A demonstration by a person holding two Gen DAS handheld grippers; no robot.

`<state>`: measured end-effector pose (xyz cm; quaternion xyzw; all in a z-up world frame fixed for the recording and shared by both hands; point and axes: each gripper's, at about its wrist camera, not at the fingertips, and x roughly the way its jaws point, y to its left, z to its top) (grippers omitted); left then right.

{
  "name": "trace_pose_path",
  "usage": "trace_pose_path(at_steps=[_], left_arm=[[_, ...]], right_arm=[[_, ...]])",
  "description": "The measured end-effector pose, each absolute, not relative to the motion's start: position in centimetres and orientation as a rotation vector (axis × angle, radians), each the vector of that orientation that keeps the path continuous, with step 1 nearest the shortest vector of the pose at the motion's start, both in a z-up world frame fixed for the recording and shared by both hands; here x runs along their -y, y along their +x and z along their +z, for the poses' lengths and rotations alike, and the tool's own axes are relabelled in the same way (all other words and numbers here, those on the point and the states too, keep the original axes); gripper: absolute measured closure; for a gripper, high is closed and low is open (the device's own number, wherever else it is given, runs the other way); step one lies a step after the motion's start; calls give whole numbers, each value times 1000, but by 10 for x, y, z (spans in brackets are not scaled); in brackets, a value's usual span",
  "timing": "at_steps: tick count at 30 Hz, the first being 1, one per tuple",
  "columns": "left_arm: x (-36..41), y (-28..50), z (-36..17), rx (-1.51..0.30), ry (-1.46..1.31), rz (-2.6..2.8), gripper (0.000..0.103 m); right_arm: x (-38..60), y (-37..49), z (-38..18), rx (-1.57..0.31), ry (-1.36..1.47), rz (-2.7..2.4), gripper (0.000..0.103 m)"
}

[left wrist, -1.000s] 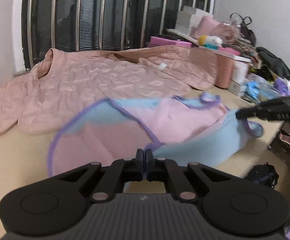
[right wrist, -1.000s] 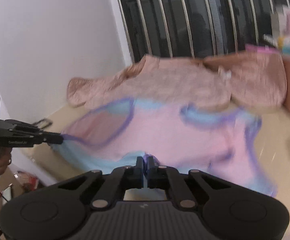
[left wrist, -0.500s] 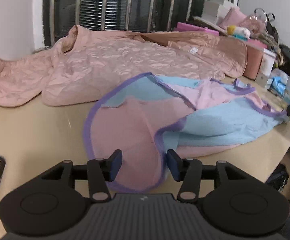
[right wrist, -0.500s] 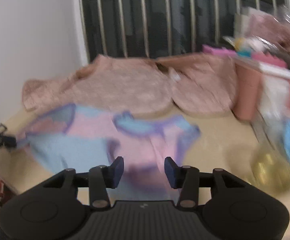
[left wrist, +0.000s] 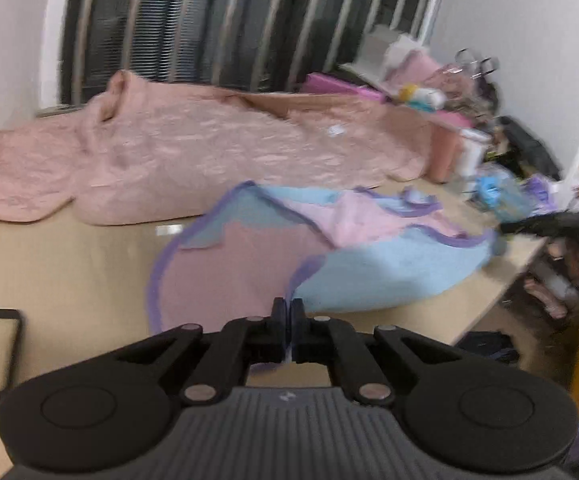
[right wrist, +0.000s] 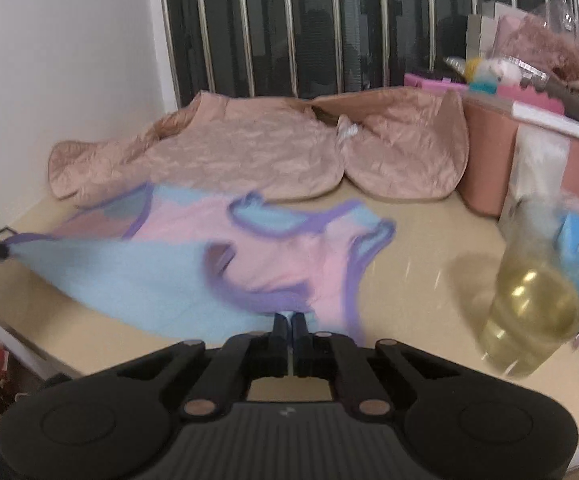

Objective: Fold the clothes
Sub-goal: 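Grasp the folded garment with the right gripper and lift it toward the jacket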

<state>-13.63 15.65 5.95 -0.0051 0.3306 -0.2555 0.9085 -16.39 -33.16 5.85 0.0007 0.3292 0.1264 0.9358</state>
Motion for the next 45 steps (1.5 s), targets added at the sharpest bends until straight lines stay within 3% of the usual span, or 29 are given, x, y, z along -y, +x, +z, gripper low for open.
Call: trace_pose_path(at_steps=[3, 4, 5, 8, 10, 11, 12, 14, 16, 17, 18, 25, 26, 27, 28, 31, 33, 35, 38, 41, 43, 45], left_arm=[[-147, -123, 41, -778, 41, -458, 97], [-143, -122, 36, -794, 61, -431, 96], [-144, -125, 37, -788, 53, -421, 94], [-150, -138, 42, -761, 16, -391, 77], [-157, -147, 45, -749, -17, -373, 71], [-159, -150, 47, -747, -31, -366, 70], [-162, -153, 46, -747, -34, -363, 70], [-165, -155, 45, -750, -38, -346, 70], [-163, -156, 45, -750, -29, -321, 70], [-161, -157, 46, -746, -28, -323, 70], [-159, -157, 46, -747, -31, -331, 70], [-150, -158, 33, -773, 12, -331, 71], [-150, -157, 32, -770, 17, -326, 76], [-152, -156, 30, -770, 13, -314, 91], [-153, -154, 31, -775, 8, -312, 95], [-157, -156, 35, -763, 5, -334, 97], [-159, -159, 39, -762, 10, -334, 97], [-161, -160, 43, -764, 13, -317, 95], [-156, -156, 49, -760, 26, -314, 88], [-143, -139, 63, -735, 36, -301, 78], [-135, -129, 73, -706, 55, -276, 69], [-126, -112, 82, -680, 89, -258, 63]], right_arm=[[336, -142, 57, -689, -28, 240, 95], [336, -135, 53, -688, -38, 216, 89], [335, -129, 48, -686, -47, 190, 77], [334, -143, 49, -669, -5, 247, 75], [335, -167, 53, -609, 15, 349, 58], [335, -178, 53, -589, 14, 386, 43], [334, -186, 49, -585, -1, 396, 38], [329, -188, 39, -618, -35, 384, 40], [328, -183, 28, -653, -16, 412, 60], [328, -179, 23, -669, 5, 443, 85], [327, -176, 20, -674, 15, 443, 95], [330, -151, 48, -625, 44, 402, 95], [330, -139, 48, -646, 32, 371, 95], [328, -128, 44, -669, 3, 346, 95], [326, -117, 40, -693, -28, 321, 95], [322, -107, 31, -693, -62, 278, 87], [325, -119, 35, -659, -43, 266, 72], [329, -136, 41, -617, -14, 248, 63], [326, -152, 40, -609, 2, 272, 64], [317, -150, 28, -636, -14, 295, 68], [317, -143, 21, -680, -17, 263, 85], [322, -141, 24, -712, -8, 215, 86]])
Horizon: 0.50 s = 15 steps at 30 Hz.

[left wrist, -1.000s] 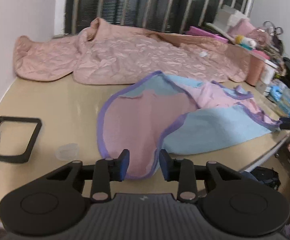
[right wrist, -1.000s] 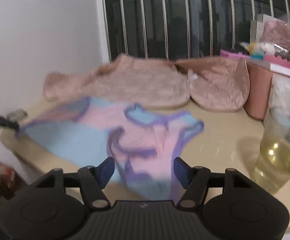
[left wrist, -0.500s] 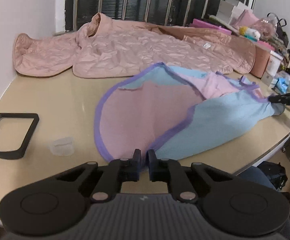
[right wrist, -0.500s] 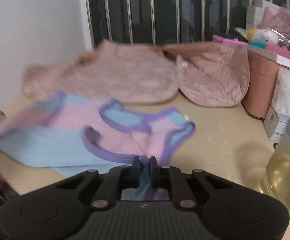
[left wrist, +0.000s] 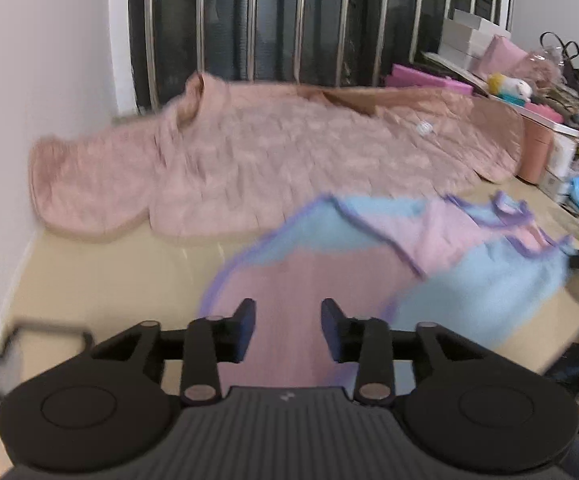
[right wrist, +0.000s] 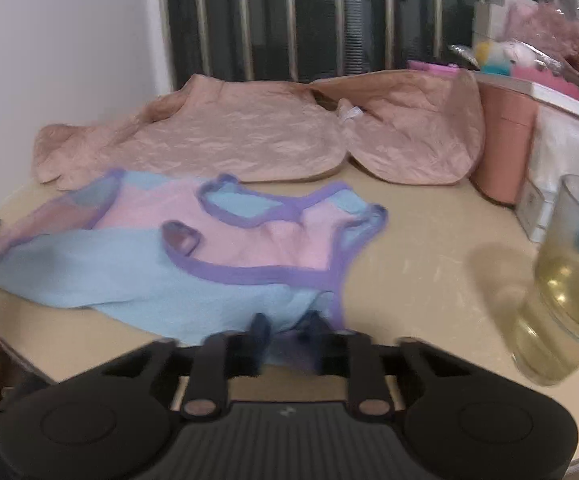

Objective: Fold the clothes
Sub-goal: 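Grasp the folded garment with the right gripper and lift it toward the jacket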

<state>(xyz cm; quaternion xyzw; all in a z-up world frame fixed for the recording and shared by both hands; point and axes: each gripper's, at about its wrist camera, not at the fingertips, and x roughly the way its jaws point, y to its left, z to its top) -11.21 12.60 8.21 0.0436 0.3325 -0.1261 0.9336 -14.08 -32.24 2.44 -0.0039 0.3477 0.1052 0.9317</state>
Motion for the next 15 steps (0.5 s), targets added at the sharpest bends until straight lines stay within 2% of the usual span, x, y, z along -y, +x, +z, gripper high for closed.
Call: trace_pose_path(at_steps=[4, 6, 11, 14, 15], left_arm=[[-108, -54, 90, -681, 107, -304, 51], [-93, -21, 80, -691, 129, -346, 49], [-59, 46, 53, -731, 146, -367, 48], [-54, 67, 53, -747, 55, -379, 39], [-52, 72, 52, -746, 43, -396, 39]], right_arm=[[317, -144, 67, -577, 6, 262, 72], [301, -123, 87, -521, 1, 356, 57], [251, -23, 83, -649, -78, 564, 55], [232, 30, 67, -742, -113, 575, 56], [228, 43, 62, -767, -118, 570, 56]])
